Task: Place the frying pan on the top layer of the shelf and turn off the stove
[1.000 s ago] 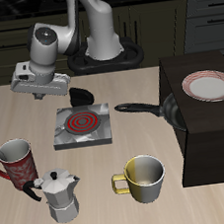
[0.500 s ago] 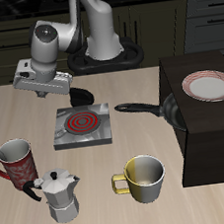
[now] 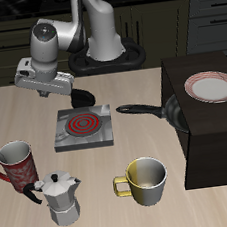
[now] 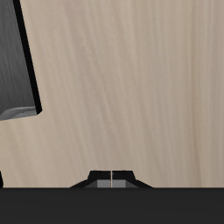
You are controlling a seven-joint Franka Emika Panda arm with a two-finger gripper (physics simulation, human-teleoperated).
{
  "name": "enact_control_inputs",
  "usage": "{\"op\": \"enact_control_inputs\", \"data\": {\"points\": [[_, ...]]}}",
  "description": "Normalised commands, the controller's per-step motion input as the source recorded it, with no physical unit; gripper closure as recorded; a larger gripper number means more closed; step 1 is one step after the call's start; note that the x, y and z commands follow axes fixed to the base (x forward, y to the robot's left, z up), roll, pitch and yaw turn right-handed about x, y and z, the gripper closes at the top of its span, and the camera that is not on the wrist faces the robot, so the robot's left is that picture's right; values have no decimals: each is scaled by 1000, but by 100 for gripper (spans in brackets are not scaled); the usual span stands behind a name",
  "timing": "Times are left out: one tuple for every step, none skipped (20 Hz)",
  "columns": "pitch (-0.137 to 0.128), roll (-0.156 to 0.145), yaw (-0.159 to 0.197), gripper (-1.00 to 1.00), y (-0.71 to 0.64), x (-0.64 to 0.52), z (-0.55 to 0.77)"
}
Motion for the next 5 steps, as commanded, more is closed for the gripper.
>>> {"op": "enact_control_inputs", "data": {"points": [[14, 34, -96, 100, 59, 36, 40], [-47, 61, -156, 100, 203, -17, 137], [12, 14, -21, 100, 5, 106, -18], [10, 2, -126, 100, 55, 76, -6], [-3, 14, -54, 100, 40, 42, 14]]}}
